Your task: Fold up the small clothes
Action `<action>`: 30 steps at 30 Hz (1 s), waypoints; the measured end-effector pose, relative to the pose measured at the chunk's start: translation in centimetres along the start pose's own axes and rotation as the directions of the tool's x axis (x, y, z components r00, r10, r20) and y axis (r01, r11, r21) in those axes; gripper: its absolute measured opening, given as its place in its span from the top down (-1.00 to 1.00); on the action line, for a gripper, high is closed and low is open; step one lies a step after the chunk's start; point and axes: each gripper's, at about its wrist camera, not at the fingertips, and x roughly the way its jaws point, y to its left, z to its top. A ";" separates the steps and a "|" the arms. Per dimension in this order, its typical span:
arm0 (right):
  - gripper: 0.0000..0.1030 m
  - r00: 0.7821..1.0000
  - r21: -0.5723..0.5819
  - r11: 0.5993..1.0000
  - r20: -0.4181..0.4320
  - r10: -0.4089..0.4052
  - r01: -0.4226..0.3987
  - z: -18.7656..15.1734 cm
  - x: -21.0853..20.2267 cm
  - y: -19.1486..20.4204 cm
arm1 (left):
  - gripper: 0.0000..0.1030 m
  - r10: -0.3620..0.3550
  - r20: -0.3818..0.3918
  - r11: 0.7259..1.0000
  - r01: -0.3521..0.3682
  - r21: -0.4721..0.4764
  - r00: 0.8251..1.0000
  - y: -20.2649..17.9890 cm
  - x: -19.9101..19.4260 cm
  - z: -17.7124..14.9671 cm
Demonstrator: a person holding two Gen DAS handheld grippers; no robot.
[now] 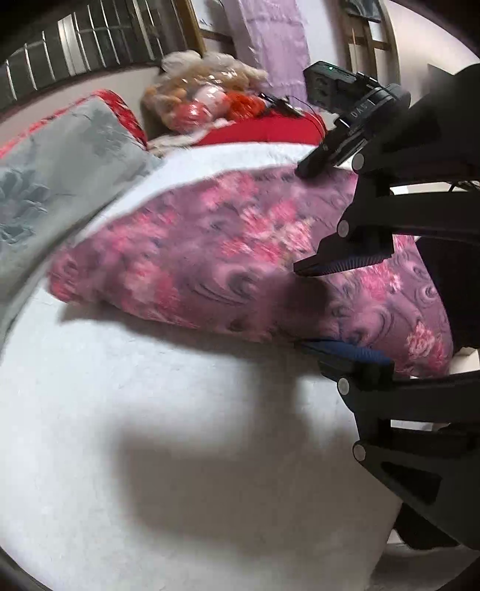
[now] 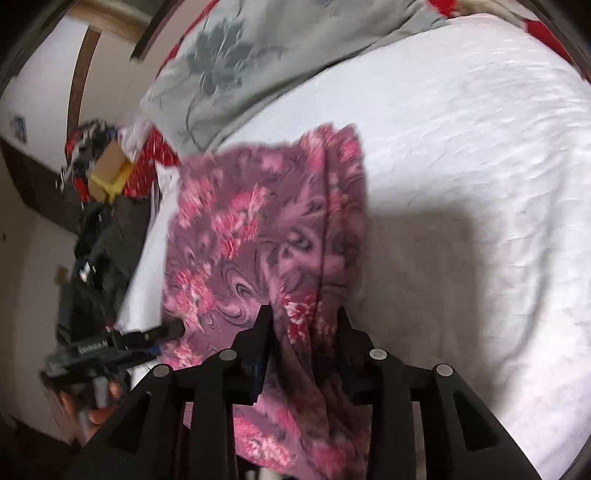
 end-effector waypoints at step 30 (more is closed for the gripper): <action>0.56 0.992 -0.182 0.976 0.067 -0.108 0.118 3.9 2.3 1.4 | -0.14 0.269 0.225 0.936 -0.309 0.167 0.936 -6.1 2.2 7.4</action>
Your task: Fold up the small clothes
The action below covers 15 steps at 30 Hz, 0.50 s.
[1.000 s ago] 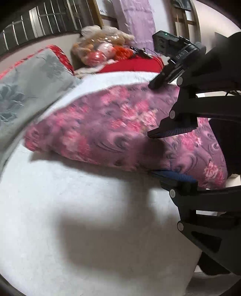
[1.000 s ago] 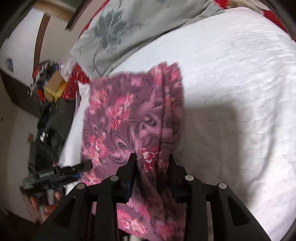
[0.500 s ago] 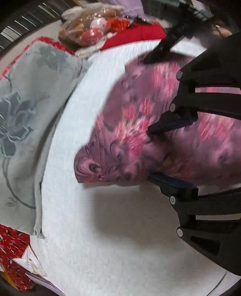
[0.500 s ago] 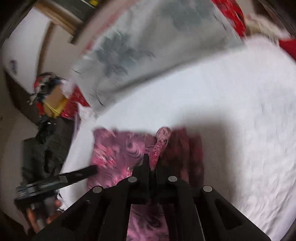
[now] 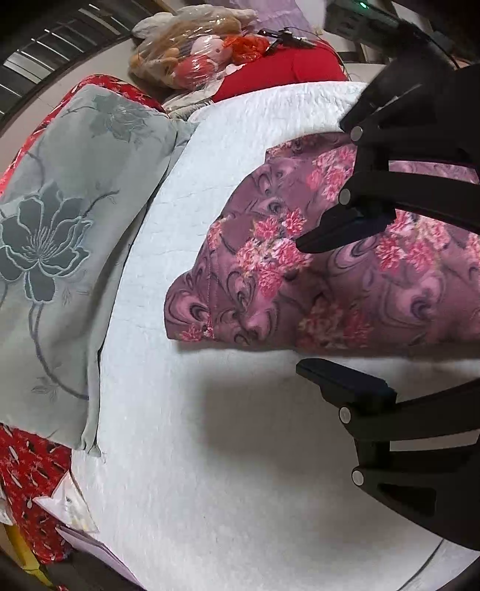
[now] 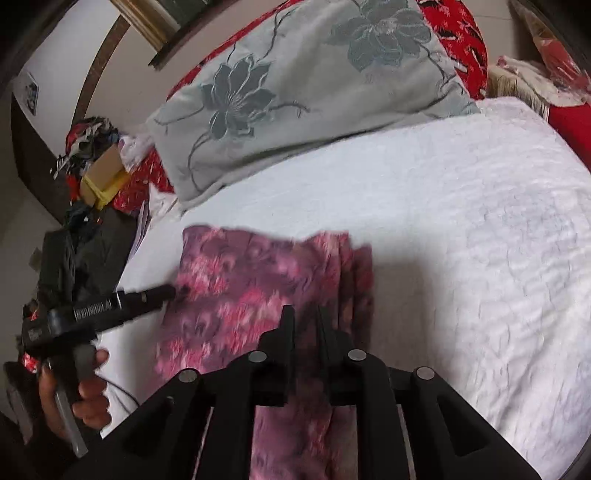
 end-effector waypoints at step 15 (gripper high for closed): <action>0.67 0.998 -0.042 0.999 -0.048 -0.031 0.029 -2.7 0.2 1.1 | -0.14 -0.011 -0.051 0.999 0.013 0.031 0.999 0.1 -2.7 -3.3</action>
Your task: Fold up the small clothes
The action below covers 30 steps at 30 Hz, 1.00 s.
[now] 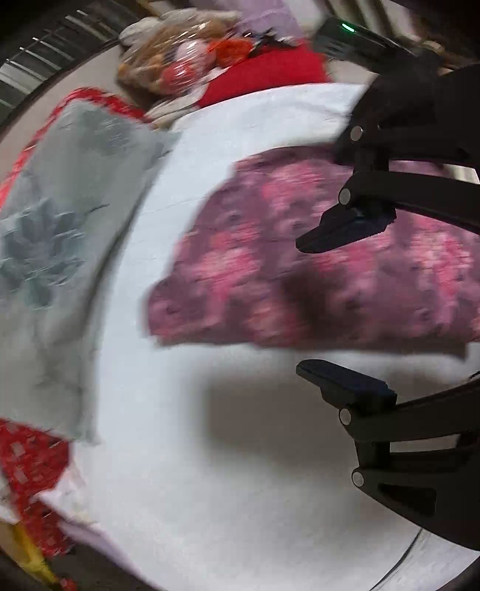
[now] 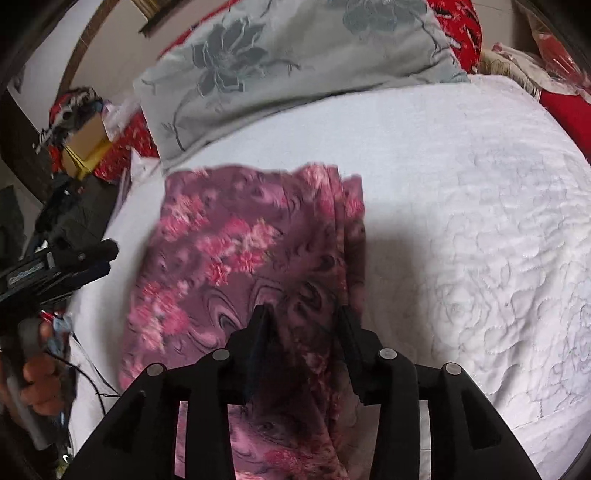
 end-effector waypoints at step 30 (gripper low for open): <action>0.62 0.998 -0.032 0.998 -0.027 -0.063 0.062 -2.8 -4.4 -2.2 | -0.26 -0.097 -0.062 0.995 0.096 -0.019 0.993 3.1 -0.9 -5.9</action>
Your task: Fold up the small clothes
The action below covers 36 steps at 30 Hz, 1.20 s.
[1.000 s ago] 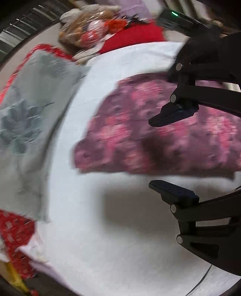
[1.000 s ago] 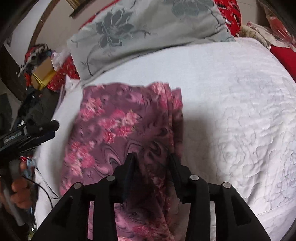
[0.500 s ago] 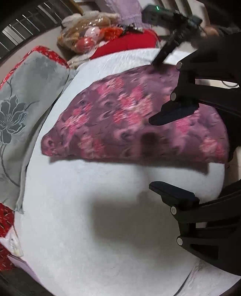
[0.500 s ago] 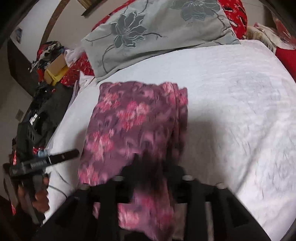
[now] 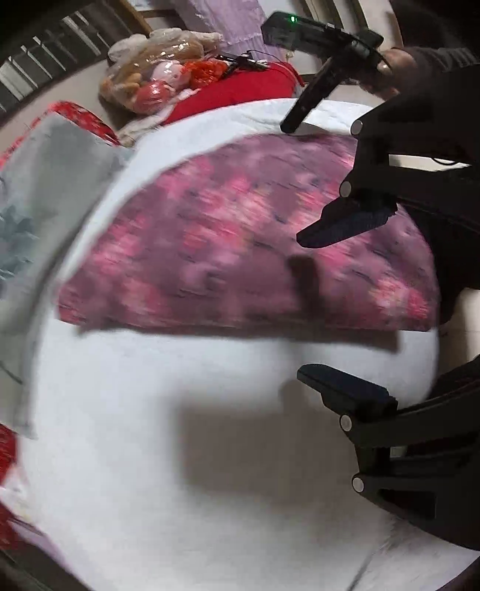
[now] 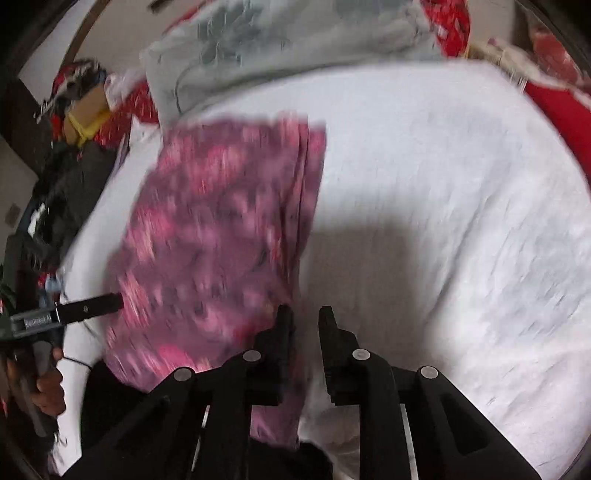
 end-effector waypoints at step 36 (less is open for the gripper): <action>0.00 0.998 -0.214 0.977 -0.062 -0.011 -0.002 4.4 7.4 1.6 | -0.50 0.068 -0.006 0.996 -0.068 0.053 0.998 -0.8 5.4 4.4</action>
